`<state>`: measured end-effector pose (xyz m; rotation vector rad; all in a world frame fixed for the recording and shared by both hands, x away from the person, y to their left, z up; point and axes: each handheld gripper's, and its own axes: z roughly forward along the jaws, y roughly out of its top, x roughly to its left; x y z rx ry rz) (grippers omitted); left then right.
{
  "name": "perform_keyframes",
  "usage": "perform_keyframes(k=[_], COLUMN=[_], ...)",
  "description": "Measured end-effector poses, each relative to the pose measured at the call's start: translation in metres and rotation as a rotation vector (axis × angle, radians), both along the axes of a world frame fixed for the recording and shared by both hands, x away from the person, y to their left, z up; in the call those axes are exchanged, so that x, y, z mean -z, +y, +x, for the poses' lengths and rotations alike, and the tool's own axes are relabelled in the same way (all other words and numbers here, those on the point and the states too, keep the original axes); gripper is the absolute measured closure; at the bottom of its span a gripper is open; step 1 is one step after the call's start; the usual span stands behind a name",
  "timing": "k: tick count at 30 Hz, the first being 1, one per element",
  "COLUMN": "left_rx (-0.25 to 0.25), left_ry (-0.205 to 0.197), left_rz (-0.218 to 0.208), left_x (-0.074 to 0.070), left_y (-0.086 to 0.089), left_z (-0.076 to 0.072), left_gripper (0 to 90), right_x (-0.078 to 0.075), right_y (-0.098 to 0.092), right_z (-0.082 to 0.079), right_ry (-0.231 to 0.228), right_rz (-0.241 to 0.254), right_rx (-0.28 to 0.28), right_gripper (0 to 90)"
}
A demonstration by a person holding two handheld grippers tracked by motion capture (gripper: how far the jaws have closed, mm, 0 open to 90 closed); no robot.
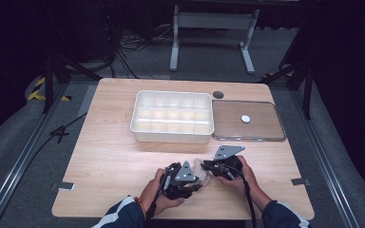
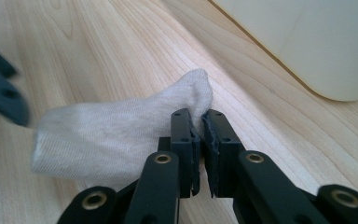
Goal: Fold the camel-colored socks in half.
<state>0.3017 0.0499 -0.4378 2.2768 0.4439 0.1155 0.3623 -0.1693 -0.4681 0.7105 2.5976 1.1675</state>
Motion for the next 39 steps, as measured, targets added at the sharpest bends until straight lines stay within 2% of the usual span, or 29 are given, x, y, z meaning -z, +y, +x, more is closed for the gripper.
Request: perform_keyframes(k=[2, 3, 4, 5, 6, 7, 10, 12, 15, 20, 21, 22, 29, 31, 33, 34, 36, 39], left_rx=[0.0, -0.019, -0.019, -0.03, -0.058, -0.058, -0.049, -0.032, -0.019, -0.015, -0.013, -0.019, -0.017, -0.012, -0.013, -0.013, -0.012, -0.012], left_ry=[-0.005, -0.016, -0.016, -0.009, -0.004, -0.004, -0.009, 0.001, -0.025, -0.062, -0.065, -0.066, -0.065, -0.066, -0.066, -0.066, -0.061, -0.063], left_rz=[-0.005, -0.035, -0.035, -0.058, -0.065, -0.065, -0.038, -0.039, -0.019, 0.001, 0.005, -0.009, -0.004, -0.002, -0.006, -0.006, -0.003, -0.001], left_x=[-0.003, -0.008, -0.008, -0.007, -0.002, -0.002, 0.015, 0.024, 0.029, 0.031, 0.031, 0.032, 0.033, 0.032, 0.033, 0.033, 0.032, 0.032], left_y=[0.002, 0.006, 0.006, 0.006, 0.003, 0.003, -0.007, -0.009, -0.012, -0.014, -0.013, -0.014, -0.014, -0.014, -0.014, -0.014, -0.014, -0.014], left_z=[0.0, 0.003, 0.003, 0.007, 0.011, 0.011, 0.015, 0.016, 0.015, 0.011, 0.011, 0.011, 0.011, 0.011, 0.011, 0.011, 0.011, 0.011], left_gripper=[73.0, 74.5, 75.8, 75.8, 77.9, 78.6, 79.5, 79.7, 80.2, 80.3, 80.3, 80.3, 80.4, 80.4, 80.4, 80.4, 80.4, 80.4], right_x=[0.0, 0.0, 0.0, 0.0, 0.0, 0.0, -0.001, -0.001, -0.001, -0.002, -0.002, -0.002, -0.006, -0.011, -0.015, -0.015, -0.021, -0.028], right_y=[0.0, 0.0, 0.0, 0.0, 0.001, 0.001, 0.002, 0.003, 0.003, 0.003, 0.002, 0.002, 0.0, -0.002, -0.004, -0.004, -0.003, 0.004], right_z=[0.0, 0.0, 0.0, -0.001, -0.001, -0.001, -0.002, -0.003, -0.004, -0.004, -0.004, -0.004, -0.001, 0.002, 0.003, 0.003, 0.002, -0.002], right_ry=[0.002, 0.004, 0.004, 0.003, 0.001, 0.001, -0.015, -0.031, -0.032, -0.041, -0.044, -0.048, -0.057, -0.08, -0.077, -0.077, -0.088, -0.103], right_rz=[0.001, 0.0, 0.0, -0.001, -0.004, -0.004, -0.018, -0.032, -0.032, -0.037, -0.037, -0.039, -0.032, -0.031, 0.001, 0.001, 0.056, 0.08], right_rx=[0.003, 0.002, 0.002, 0.001, -0.001, -0.001, -0.004, -0.005, -0.005, 0.005, 0.007, 0.012, 0.044, 0.081, 0.085, 0.085, 0.044, -0.016], right_gripper=[83.5, 83.6, 83.6, 83.7, 83.7, 83.7, 83.8, 83.8, 83.7, 83.5, 83.6, 83.8, 87.1, 88.5, 88.2, 88.2, 86.8, 85.5])
